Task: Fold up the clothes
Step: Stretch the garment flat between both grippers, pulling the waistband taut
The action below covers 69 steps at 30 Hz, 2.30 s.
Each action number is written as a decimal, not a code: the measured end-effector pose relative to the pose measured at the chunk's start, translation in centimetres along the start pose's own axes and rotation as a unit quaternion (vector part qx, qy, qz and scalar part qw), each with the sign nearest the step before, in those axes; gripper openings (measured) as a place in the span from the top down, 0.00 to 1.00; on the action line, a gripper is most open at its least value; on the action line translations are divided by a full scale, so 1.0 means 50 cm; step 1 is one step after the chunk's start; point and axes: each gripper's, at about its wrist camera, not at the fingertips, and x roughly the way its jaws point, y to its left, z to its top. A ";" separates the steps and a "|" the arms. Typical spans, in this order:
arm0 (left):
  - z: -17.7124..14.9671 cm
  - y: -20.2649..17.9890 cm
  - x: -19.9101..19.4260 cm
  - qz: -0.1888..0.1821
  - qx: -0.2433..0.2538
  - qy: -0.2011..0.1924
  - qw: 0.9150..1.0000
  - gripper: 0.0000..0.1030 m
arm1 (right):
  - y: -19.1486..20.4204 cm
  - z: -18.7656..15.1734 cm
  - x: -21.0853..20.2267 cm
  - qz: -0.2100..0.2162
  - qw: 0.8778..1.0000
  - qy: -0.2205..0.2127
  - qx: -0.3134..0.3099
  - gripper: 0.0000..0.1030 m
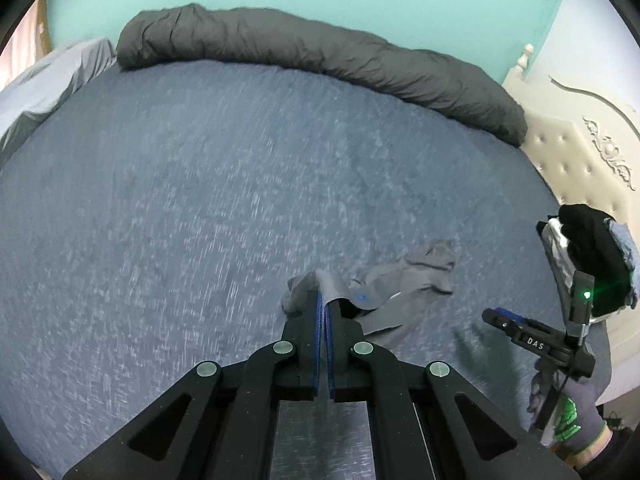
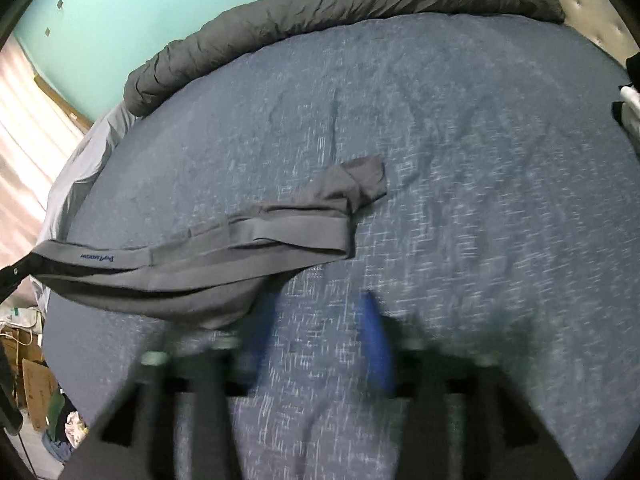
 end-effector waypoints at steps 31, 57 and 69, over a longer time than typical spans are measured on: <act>0.003 0.059 0.060 0.014 0.003 -0.004 1.000 0.98 | 0.001 0.087 0.000 -0.031 0.996 -0.042 -0.074 0.99; 0.000 0.029 -0.294 -0.006 0.044 -0.056 0.997 0.98 | 0.152 0.081 -0.467 -0.002 0.987 -0.047 -0.151 0.99; 0.001 0.049 -0.042 0.020 0.013 0.030 0.999 0.98 | 0.040 0.078 -0.218 -0.026 0.997 0.021 -0.066 0.99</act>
